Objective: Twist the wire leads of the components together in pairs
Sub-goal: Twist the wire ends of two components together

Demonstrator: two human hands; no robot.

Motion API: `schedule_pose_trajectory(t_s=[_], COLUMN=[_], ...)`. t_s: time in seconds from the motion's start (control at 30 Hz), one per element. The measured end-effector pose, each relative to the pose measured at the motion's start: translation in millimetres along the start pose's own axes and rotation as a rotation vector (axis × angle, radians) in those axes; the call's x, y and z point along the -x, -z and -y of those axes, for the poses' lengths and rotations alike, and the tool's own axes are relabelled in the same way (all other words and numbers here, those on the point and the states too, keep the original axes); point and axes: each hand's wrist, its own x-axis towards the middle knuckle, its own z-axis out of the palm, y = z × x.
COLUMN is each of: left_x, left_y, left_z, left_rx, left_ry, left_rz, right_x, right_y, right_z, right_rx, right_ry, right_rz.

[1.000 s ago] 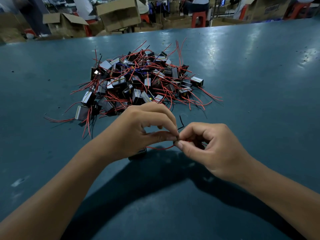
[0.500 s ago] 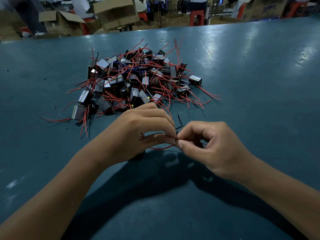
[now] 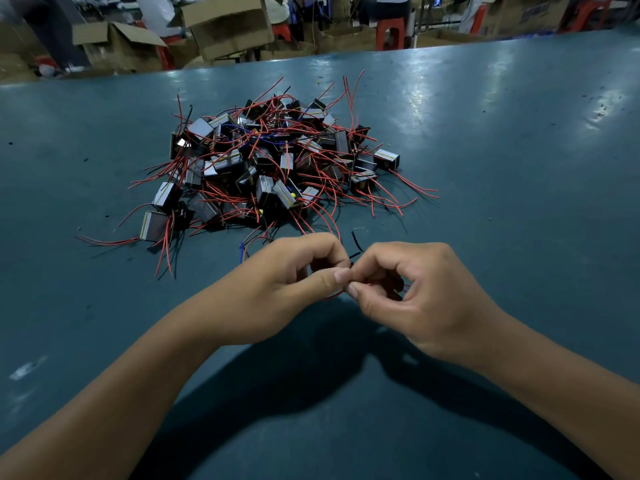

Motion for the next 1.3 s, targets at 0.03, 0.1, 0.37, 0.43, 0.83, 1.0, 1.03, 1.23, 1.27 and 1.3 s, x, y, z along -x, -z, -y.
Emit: schedule_pose_trajectory(t_s=[0.03, 0.1, 0.37, 0.43, 0.83, 1.0, 1.03, 1.23, 1.27, 1.3], left_x=[0.2, -0.9, -2.2, -3.0, 7.9, 3.4, 3.1, 4.1, 3.9, 3.8], left_y=[-1.7, -3.6, -7.6, -12.3, 13.3, 9.0, 8.9, 10.6, 10.5, 10.2], left_z=[-0.8, -1.8, -5.0, -6.0, 6.1, 9.1, 9.4, 11.1, 11.2, 11.8], left_rx=[0.072, 0.172, 0.327, 0.348, -0.343, -0.494, -0.5, -0.579, -0.61, -0.637], left_ry=[0.05, 0.103, 0.27, 0.323, -0.271, -0.402, -0.41, -0.46, -0.475, -0.488], left_rz=[-0.013, -0.052, -0.144, -0.199, -0.287, -0.321, -0.322, -0.31, -0.313, -0.317], right_x=[0.0, -0.8, -0.7, -0.6, -1.5, -1.5, -1.5, -1.7, -1.8, -1.9], right_y=[0.0, 0.9, -3.5, -5.0, 1.4, 2.0, 2.1, 2.3, 2.5, 2.8], right_z=[-0.4, -1.8, -1.9, -2.3, -2.9, -2.8, -2.9, -3.5, -3.7, -3.9], right_rx=[-0.003, -0.026, -0.098, -0.117, -0.129, -0.147, -0.153, -0.141, -0.137, -0.132], right_ry=[-0.003, -0.011, -0.073, -0.103, -0.103, -0.071, -0.067, -0.046, -0.043, -0.041], right_rz=[0.006, 0.01, -0.02, -0.036, -0.005, 0.04, 0.049, 0.082, 0.084, 0.086])
